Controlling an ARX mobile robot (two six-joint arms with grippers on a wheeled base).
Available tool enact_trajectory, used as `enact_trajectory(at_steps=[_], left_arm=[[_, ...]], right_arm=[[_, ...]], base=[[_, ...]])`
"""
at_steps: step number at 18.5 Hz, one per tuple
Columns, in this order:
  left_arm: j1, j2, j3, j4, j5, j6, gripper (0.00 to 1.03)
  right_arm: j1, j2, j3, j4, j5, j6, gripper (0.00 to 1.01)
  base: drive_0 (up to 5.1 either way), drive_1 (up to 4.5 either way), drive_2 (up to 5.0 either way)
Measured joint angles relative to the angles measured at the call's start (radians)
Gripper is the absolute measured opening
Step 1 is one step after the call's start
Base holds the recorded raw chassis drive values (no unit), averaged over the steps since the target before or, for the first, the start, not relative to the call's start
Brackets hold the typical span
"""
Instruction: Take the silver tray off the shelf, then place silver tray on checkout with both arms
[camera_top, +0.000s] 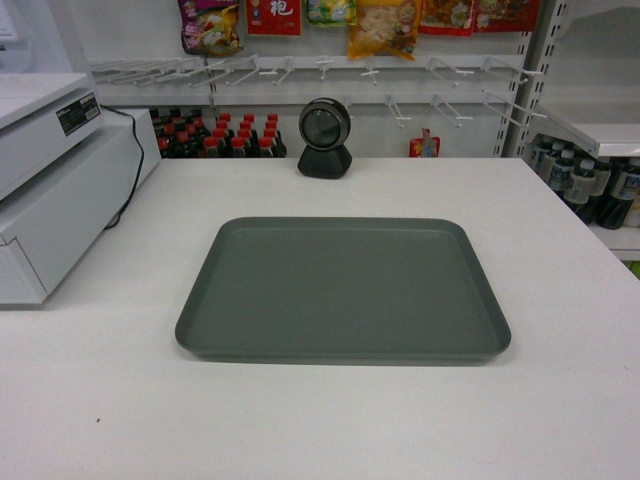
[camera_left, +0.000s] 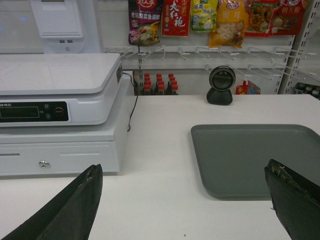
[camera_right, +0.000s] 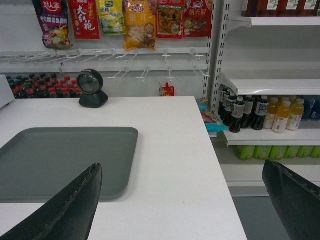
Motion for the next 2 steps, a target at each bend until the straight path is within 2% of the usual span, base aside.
enact_trajectory(at_steps=[2], left_arm=[[0.0,0.0,0.0,0.0,0.0,0.0,0.98]], right_arm=[[0.0,0.0,0.0,0.0,0.0,0.0,0.98]], base=[[0.0,0.0,0.0]])
